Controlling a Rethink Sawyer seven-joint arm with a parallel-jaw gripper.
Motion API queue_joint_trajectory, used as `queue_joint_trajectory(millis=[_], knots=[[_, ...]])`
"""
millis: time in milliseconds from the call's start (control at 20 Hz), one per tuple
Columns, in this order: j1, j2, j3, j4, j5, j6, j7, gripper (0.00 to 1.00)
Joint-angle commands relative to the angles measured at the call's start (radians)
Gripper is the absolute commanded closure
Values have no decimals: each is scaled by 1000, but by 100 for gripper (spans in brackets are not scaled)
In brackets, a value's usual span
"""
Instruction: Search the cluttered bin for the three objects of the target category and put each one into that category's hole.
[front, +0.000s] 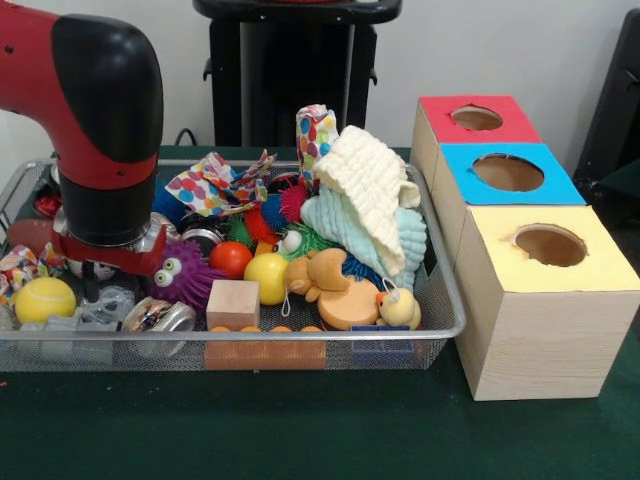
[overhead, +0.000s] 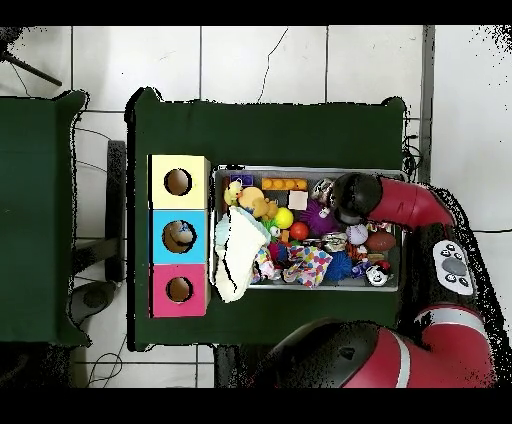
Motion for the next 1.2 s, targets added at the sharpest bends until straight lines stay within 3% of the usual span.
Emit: queue_joint_trajectory(millis=[50,200,550,1200], knots=[[4,-53,12,127,-65,-85,7,0],[-16,-33,12,101,-66,-28,-25,0],[-66,1,24,110,-86,-74,-40,0],[-77,24,33,117,-93,-92,-24,0]])
